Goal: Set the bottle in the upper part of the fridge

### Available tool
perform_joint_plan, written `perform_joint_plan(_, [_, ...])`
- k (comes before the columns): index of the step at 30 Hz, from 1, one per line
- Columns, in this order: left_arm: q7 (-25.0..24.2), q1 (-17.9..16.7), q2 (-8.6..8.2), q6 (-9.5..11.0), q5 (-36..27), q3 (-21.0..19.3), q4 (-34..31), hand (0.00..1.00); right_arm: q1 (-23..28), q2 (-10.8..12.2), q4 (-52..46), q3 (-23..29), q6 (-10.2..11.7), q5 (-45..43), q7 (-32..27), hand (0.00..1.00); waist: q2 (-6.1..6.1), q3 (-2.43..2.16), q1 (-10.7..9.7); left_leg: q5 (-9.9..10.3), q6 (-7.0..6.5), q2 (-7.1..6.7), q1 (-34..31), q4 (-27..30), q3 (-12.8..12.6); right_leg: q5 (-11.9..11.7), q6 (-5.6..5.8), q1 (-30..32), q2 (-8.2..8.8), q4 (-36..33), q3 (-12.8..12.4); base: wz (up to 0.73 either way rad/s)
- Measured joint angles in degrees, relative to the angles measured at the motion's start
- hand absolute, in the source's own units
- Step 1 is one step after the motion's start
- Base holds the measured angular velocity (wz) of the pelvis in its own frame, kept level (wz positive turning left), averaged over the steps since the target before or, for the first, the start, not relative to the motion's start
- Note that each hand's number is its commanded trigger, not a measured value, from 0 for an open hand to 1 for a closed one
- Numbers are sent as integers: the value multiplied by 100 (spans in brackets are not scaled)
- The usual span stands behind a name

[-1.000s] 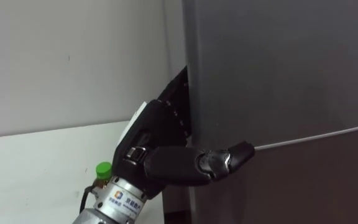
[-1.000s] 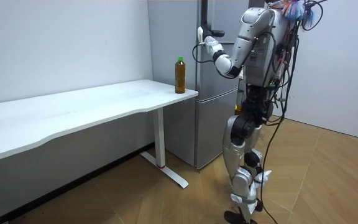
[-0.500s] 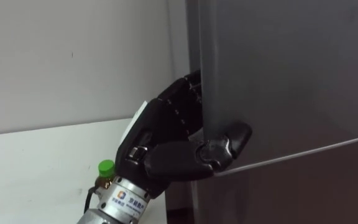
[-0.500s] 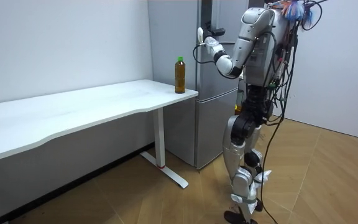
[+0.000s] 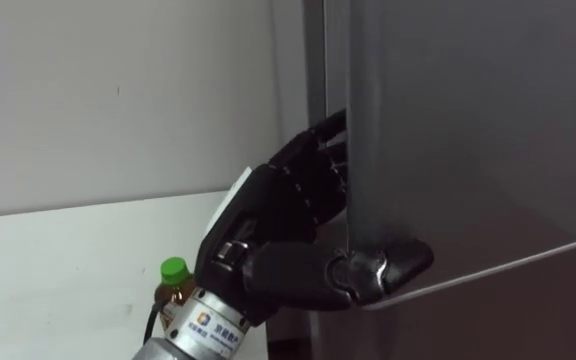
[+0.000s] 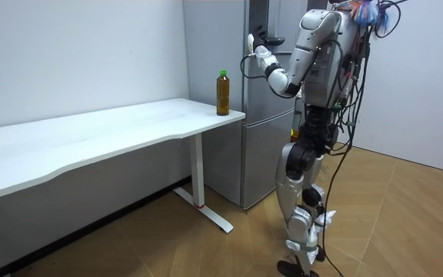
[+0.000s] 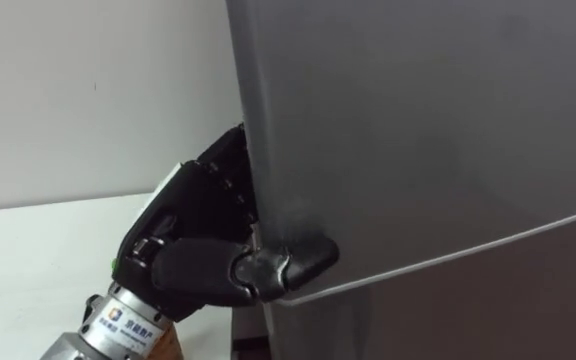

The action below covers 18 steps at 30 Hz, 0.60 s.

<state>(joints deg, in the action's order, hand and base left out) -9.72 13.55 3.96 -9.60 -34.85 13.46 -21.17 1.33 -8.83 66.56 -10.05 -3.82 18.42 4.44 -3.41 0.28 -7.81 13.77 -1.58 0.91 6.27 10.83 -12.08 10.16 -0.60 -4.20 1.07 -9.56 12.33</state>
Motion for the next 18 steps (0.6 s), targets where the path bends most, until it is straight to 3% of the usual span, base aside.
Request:
perform_joint_plan(12, [13,39,2,-46,-152,74,-3,0,-21,4,-18,-7,2,180,4,0,-9,-22,-57,-28,-47,-17,-51,5,-382,-93,81,132,48,-22,-169,-5])
perform_joint_plan(18, [62,39,30,-46,-144,45,-3,0,-30,6,-16,-4,2,182,13,0,-17,-20,-103,-28,-49,-14,-54,5,-681,-205,123,205,52,-26,-380,-16])
